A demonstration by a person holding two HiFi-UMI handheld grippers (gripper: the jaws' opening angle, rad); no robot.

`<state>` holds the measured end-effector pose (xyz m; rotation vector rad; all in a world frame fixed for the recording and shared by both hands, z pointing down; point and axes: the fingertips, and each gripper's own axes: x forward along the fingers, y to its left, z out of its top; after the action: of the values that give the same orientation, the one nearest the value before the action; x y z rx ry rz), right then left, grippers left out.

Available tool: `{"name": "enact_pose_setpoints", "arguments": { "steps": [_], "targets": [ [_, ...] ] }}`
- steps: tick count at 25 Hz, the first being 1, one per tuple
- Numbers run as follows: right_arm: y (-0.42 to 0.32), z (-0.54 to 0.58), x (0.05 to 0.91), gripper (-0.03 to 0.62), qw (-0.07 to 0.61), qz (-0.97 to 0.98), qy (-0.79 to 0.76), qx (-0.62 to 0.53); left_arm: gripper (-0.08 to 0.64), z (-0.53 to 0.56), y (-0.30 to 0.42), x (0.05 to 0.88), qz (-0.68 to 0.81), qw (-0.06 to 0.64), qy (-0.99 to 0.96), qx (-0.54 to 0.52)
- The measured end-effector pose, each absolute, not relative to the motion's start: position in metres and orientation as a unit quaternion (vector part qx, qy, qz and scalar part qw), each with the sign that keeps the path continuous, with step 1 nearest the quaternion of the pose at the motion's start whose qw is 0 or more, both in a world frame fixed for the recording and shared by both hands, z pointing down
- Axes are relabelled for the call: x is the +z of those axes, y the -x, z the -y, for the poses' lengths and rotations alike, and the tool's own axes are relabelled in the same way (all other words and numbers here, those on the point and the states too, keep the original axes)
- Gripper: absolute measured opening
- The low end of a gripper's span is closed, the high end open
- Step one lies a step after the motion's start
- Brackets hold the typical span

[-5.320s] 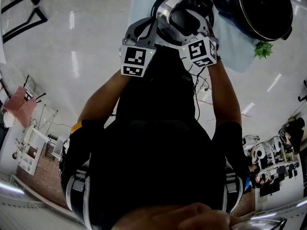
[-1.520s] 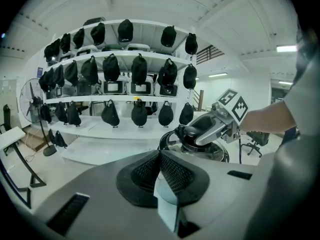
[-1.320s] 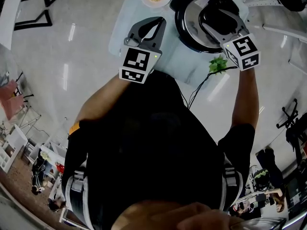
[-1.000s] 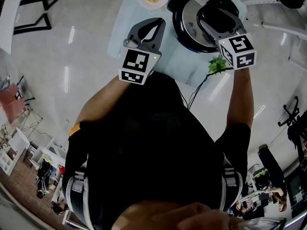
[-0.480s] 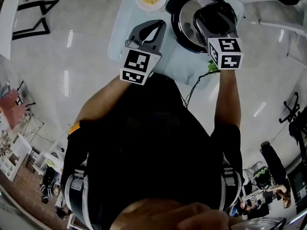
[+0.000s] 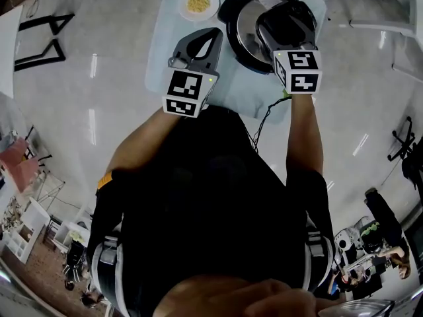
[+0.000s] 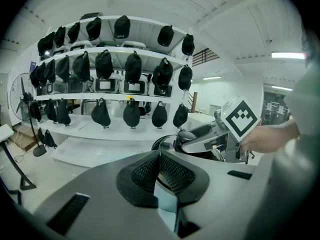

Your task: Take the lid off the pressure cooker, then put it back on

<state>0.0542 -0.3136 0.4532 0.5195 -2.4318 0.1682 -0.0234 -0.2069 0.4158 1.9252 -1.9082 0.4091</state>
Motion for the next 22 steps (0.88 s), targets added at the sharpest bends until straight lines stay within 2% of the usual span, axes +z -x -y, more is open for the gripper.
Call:
{"name": "enact_pose_setpoints", "arguments": {
  "steps": [16,22],
  "targets": [
    [-0.057,0.309,0.450,0.311,0.320,0.924,-0.202,0.058,0.014,0.212,0.008,0.405,0.656,0.184,-0.717,0.148],
    [-0.082,0.296,0.417,0.319,0.296,0.915,-0.271,0.039,0.014,0.204,0.007,0.388,0.639,0.164,-0.738,0.141]
  ]
}}
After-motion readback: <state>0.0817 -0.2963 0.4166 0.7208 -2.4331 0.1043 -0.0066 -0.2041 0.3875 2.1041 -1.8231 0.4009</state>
